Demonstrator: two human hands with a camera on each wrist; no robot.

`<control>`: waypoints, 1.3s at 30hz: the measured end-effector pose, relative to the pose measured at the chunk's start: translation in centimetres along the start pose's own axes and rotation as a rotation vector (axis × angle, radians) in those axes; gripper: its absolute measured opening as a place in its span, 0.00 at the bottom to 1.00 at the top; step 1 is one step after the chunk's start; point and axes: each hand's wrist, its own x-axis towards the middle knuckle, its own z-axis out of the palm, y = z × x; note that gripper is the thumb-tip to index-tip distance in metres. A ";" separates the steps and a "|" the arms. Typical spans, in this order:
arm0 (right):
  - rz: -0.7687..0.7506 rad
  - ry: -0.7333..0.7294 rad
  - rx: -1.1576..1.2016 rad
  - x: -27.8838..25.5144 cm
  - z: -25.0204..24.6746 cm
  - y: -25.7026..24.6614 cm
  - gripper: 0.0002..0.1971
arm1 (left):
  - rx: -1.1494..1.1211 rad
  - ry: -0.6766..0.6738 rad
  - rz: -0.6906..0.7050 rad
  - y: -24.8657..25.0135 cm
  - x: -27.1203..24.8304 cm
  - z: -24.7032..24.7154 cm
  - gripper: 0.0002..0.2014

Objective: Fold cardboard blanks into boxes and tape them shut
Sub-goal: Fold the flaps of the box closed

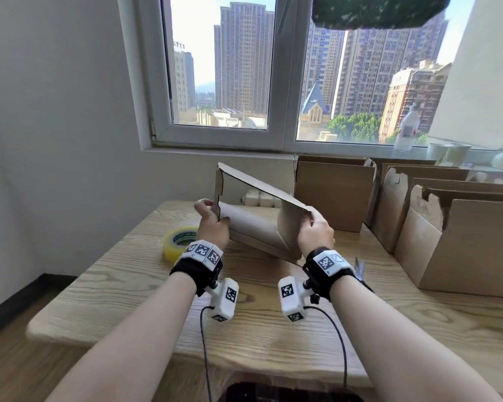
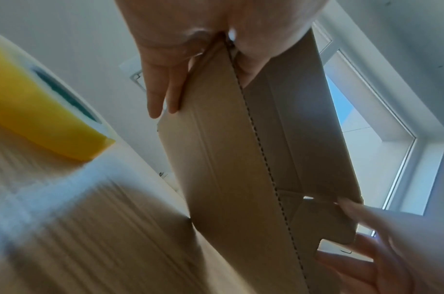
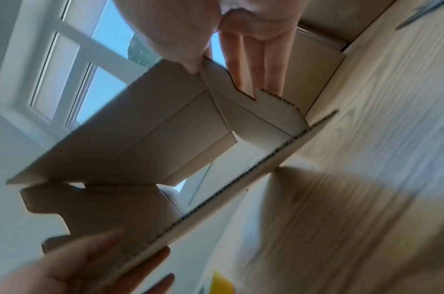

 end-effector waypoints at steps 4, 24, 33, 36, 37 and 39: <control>0.002 0.081 0.149 1.4 -0.3 -0.7 0.17 | 0.142 0.092 0.041 1.4 0.2 -0.7 0.14; -0.367 -0.064 0.253 3.4 -4.1 -6.0 0.28 | 0.175 0.447 0.034 10.9 3.7 -4.5 0.11; -0.401 0.131 0.228 3.9 -4.3 -6.3 0.13 | 0.269 0.332 0.084 9.7 2.4 -3.8 0.20; -0.421 0.152 0.247 4.0 -4.2 -6.5 0.15 | 0.123 0.222 0.207 9.5 2.9 -3.4 0.20; -0.440 0.160 0.250 4.2 -4.4 -6.9 0.16 | 0.007 0.172 0.223 9.9 2.9 -3.4 0.21; -0.481 0.186 0.260 4.5 -5.0 -7.7 0.16 | -0.156 0.062 0.159 11.0 2.5 -3.3 0.26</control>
